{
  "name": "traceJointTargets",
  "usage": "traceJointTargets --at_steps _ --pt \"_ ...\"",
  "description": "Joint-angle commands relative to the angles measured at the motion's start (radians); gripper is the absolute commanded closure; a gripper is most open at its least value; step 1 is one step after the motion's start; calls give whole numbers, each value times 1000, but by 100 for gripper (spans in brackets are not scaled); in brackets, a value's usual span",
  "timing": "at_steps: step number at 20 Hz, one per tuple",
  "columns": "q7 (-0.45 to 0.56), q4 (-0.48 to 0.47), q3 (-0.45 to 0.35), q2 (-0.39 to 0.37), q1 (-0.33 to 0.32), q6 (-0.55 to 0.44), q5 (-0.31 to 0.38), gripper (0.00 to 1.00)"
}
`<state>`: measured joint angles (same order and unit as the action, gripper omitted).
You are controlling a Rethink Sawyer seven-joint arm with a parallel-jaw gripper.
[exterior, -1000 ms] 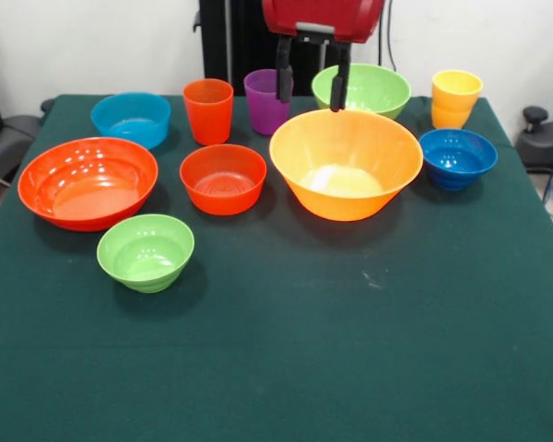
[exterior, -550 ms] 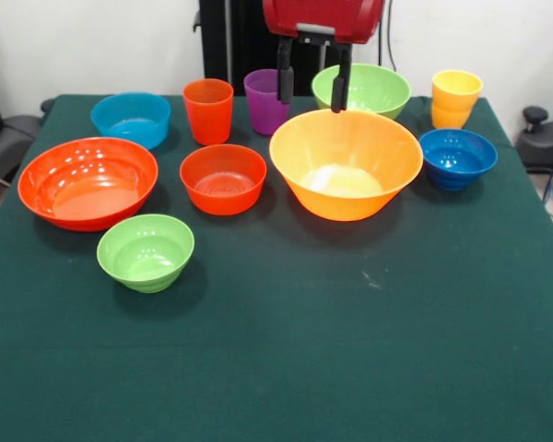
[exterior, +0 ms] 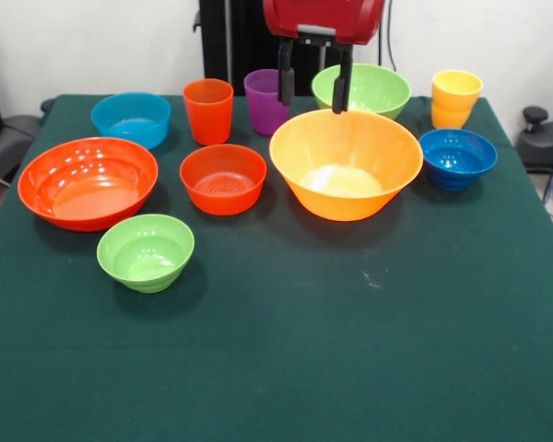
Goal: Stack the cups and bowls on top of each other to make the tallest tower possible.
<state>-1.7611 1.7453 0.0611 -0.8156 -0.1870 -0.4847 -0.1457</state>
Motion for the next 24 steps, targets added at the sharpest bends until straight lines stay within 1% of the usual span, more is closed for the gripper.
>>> traceJointTargets --at_steps 1,3,5,10,11,13,15,17,22,24 --pt "-34 22 -96 55 -20 29 56 0" --pt "-42 23 -90 55 -17 25 57 0" --pt "-60 25 -67 45 -7 0 54 0" --pt "-32 65 -56 -37 -13 -91 50 0" --pt "-15 70 -63 -43 -24 -83 55 0" --pt "43 105 -85 -43 -66 -30 84 0" --pt "100 167 -140 -33 -140 27 93 0" --pt "138 215 -179 -43 -198 54 105 0" --pt "120 224 -185 -73 -231 67 171 0" --pt "112 219 -199 -58 -247 91 196 0"
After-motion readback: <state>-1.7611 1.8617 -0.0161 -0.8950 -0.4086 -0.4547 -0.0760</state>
